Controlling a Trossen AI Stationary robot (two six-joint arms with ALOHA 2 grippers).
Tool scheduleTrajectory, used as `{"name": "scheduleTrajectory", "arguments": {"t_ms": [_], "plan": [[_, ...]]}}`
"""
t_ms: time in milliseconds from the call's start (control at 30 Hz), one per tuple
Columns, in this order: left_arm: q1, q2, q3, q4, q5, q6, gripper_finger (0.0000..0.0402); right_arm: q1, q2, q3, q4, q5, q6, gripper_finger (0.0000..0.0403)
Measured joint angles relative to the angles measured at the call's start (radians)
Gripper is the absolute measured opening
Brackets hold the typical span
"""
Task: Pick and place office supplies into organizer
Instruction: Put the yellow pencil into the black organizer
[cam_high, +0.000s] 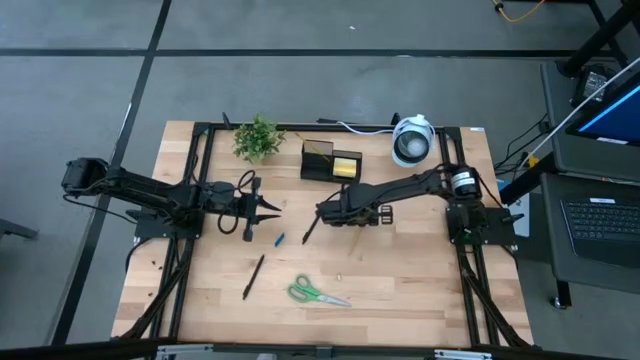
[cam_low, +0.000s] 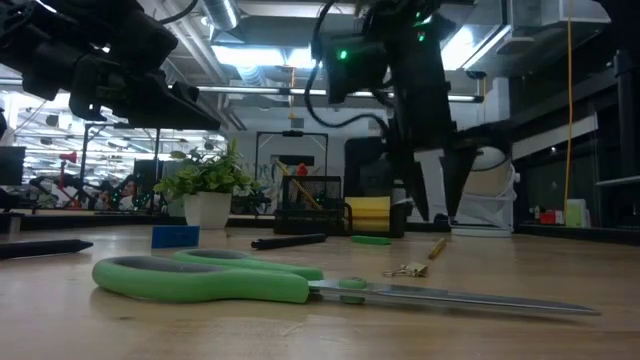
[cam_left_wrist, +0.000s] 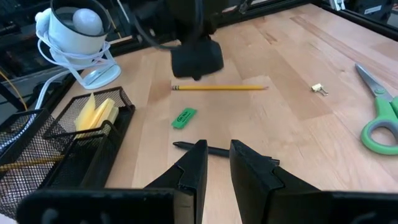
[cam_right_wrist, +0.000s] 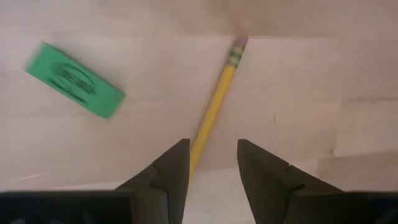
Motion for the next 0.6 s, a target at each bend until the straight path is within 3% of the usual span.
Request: {"name": "scheduleTrajectory", "arguments": {"t_ms": [167, 400, 600], "plan": [[0.0, 0.0, 0.0, -0.005, 0.0, 0.0, 0.0063, 0.004, -0.067, 0.0, 0.004, 0.083, 0.001, 0.0139], [0.0, 0.0, 0.0, -0.005, 0.0, -0.001, 0.0063, 0.004, -0.075, -0.029, 0.109, 0.084, 0.001, 0.0139], [0.0, 0.0, 0.0, -0.007, 0.001, -0.013, 0.0063, 0.005, -0.1, -0.164, 0.208, -0.018, 0.074, 0.0139]]}}
